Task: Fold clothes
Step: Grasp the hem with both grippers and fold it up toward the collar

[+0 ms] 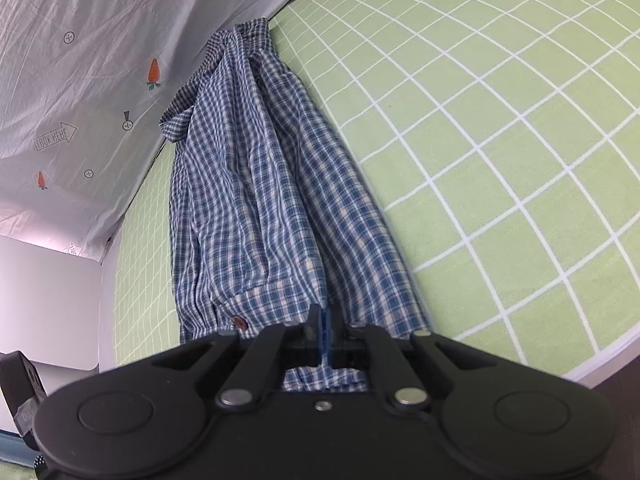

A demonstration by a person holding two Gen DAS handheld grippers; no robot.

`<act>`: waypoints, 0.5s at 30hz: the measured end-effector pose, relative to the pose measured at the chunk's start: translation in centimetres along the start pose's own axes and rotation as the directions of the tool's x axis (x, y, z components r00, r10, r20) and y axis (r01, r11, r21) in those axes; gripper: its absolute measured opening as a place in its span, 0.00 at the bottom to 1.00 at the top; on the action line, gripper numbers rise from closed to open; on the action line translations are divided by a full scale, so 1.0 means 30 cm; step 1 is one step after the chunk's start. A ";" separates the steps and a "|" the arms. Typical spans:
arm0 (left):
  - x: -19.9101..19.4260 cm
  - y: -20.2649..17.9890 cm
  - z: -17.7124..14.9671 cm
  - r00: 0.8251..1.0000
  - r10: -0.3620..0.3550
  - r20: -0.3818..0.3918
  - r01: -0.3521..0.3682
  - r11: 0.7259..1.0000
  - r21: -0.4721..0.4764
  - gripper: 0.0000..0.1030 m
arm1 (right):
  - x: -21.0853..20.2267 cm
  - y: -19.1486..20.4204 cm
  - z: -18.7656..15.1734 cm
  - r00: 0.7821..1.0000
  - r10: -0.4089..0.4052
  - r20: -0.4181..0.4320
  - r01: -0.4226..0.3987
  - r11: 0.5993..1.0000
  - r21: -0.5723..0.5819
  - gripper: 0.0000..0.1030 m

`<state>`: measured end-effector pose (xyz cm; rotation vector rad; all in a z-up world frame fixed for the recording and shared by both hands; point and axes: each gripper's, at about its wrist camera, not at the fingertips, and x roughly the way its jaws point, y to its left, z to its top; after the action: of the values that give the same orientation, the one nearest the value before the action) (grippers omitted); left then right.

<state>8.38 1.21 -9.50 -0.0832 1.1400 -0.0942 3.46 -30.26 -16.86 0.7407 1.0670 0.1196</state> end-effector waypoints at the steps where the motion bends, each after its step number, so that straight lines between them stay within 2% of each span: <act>1: 0.002 0.002 -0.002 1.000 0.003 -0.003 -0.003 1.000 -0.002 0.46 | 0.000 0.003 -0.003 1.000 -0.013 -0.002 0.013 1.000 -0.010 0.03; 5: -0.008 0.011 -0.037 1.000 0.008 -0.022 -0.008 1.000 -0.021 0.46 | -0.014 0.008 -0.017 0.999 -0.052 0.001 0.052 0.998 -0.044 0.15; 8: -0.012 0.020 -0.059 0.999 0.008 -0.032 -0.009 0.999 -0.031 0.46 | -0.033 -0.006 -0.021 0.998 -0.068 0.012 0.069 0.997 -0.046 0.34; 12: -0.024 0.038 -0.085 0.999 0.012 -0.045 -0.014 0.999 -0.043 0.46 | -0.064 -0.023 -0.014 0.996 -0.083 0.032 0.084 0.995 -0.051 0.48; 15: -0.030 0.053 -0.096 0.999 0.010 -0.050 -0.012 0.999 -0.051 0.46 | -0.067 -0.038 -0.004 0.995 -0.099 0.027 0.100 0.994 -0.053 0.54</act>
<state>5.44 2.85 -10.06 -0.1205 1.1930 -0.0578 2.06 -31.91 -16.09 0.6375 1.0711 0.0534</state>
